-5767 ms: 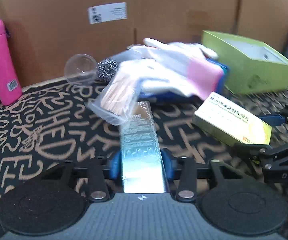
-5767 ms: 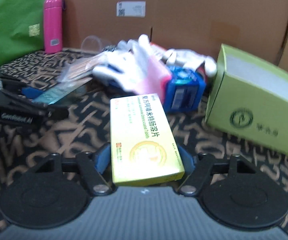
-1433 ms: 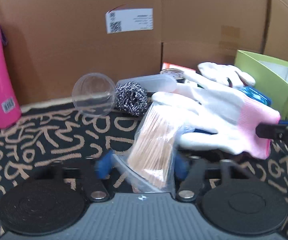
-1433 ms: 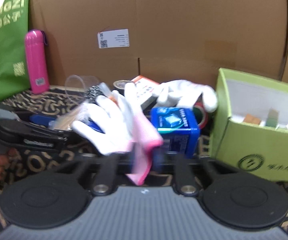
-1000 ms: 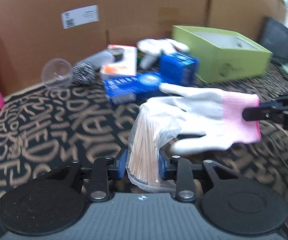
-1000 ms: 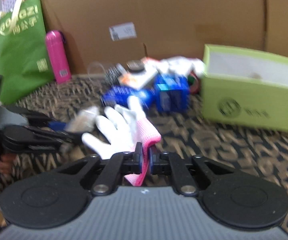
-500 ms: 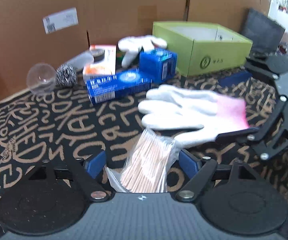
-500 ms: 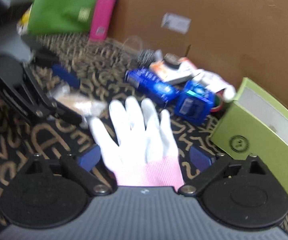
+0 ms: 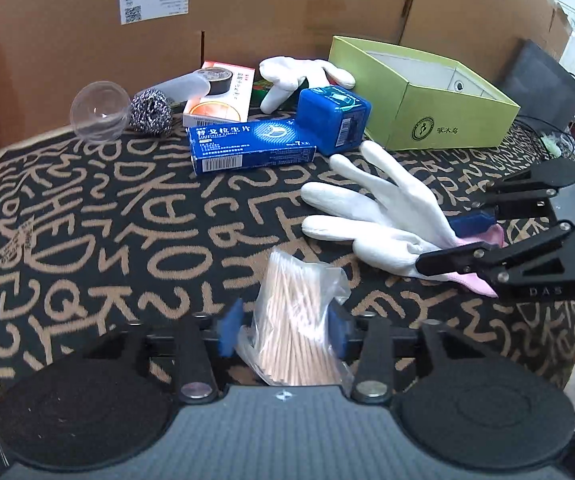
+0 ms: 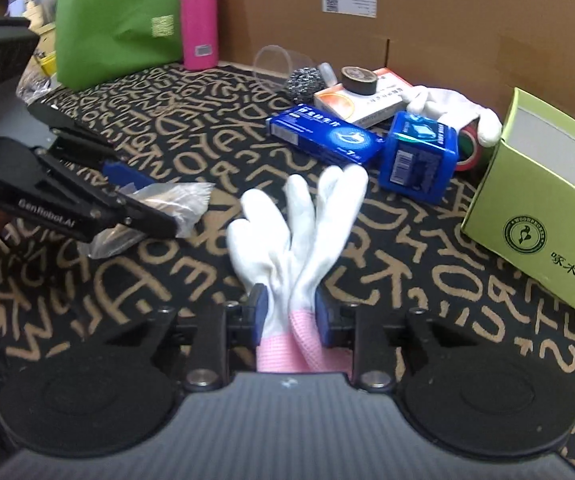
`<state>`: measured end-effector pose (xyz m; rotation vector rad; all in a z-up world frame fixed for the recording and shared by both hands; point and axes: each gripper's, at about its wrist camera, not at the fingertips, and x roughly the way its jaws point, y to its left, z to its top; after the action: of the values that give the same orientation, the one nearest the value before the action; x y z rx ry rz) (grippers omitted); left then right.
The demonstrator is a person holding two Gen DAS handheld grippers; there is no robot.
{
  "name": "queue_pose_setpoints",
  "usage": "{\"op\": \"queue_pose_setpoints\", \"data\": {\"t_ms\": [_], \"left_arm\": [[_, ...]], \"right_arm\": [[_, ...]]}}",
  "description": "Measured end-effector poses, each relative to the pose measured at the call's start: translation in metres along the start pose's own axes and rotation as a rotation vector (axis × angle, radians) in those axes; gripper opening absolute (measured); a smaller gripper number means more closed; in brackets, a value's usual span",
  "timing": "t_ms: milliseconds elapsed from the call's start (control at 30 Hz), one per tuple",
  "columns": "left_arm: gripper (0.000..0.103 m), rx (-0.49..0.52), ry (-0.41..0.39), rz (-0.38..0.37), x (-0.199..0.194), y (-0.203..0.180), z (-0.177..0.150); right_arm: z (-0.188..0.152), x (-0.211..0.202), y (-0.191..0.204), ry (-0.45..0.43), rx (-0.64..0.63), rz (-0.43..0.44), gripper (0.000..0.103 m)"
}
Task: Organize objects
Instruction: 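Grasp the toothpick bag with the left tool while the right grasps the pink-cuffed glove, then lower the toothpicks and glove into the lime-green box and open both tools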
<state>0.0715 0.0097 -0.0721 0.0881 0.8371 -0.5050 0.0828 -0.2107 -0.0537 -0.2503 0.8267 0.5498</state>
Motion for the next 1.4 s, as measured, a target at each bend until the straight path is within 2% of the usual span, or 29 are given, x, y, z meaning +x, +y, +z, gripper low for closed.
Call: {"op": "queue_pose_setpoints", "data": {"t_ms": [67, 200, 233, 267, 300, 333, 367, 400, 567, 633, 733, 833, 933, 1067, 1233, 1400], "left_arm": [[0.057, 0.015, 0.002, 0.004, 0.0, -0.003, -0.001], [0.06, 0.052, 0.0, 0.019, 0.002, -0.006, -0.001], [0.059, 0.06, -0.001, 0.023, 0.004, -0.006, 0.0], [0.058, 0.073, -0.002, 0.027, 0.005, -0.007, 0.0], [0.044, 0.09, -0.005, 0.036, 0.005, -0.009, 0.0], [0.034, 0.104, -0.006, 0.039, 0.005, -0.011, 0.001], [0.033, 0.105, -0.004, 0.034, 0.004, -0.012, 0.001], [0.031, 0.098, -0.003, 0.022, 0.003, -0.012, 0.002], [0.028, 0.081, -0.031, 0.003, -0.001, -0.023, 0.008], [0.028, 0.085, -0.068, -0.016, -0.007, -0.029, 0.017], [0.027, 0.099, -0.14, -0.049, -0.017, -0.042, 0.039], [0.027, 0.128, -0.217, -0.076, -0.024, -0.061, 0.068], [0.027, 0.153, -0.29, -0.102, -0.023, -0.083, 0.1], [0.028, 0.153, -0.338, -0.116, -0.005, -0.107, 0.145], [0.027, 0.113, -0.348, -0.05, 0.042, -0.129, 0.196], [0.027, 0.065, -0.306, 0.018, 0.103, -0.14, 0.224]], "right_arm": [[0.002, -0.001, 0.006, 0.004, -0.034, -0.013, 0.053], [0.004, 0.002, 0.019, 0.016, -0.119, -0.048, 0.054], [0.004, 0.005, 0.02, 0.021, -0.124, -0.055, 0.052], [0.003, 0.008, 0.02, 0.031, -0.116, -0.055, 0.042], [0.002, 0.01, 0.018, 0.03, -0.091, -0.047, 0.039], [0.002, 0.01, 0.015, 0.022, -0.055, -0.04, 0.026], [0.002, 0.008, 0.013, 0.015, -0.039, -0.05, 0.017], [0.001, 0.005, 0.012, 0.005, -0.03, -0.054, 0.014], [-0.003, -0.011, 0.007, -0.046, 0.02, -0.067, 0.012], [-0.004, -0.023, 0.001, -0.076, 0.05, -0.06, 0.012], [-0.001, -0.047, -0.009, -0.142, 0.09, -0.101, 0.012], [0.003, -0.076, -0.027, -0.228, 0.141, -0.146, 0.012], [0.009, -0.1, -0.05, -0.29, 0.17, -0.228, 0.012], [0.019, -0.121, -0.091, -0.345, 0.235, -0.32, 0.012], [0.028, -0.126, -0.157, -0.377, 0.366, -0.419, 0.012], [0.026, -0.106, -0.218, -0.381, 0.485, -0.476, 0.012]]}}
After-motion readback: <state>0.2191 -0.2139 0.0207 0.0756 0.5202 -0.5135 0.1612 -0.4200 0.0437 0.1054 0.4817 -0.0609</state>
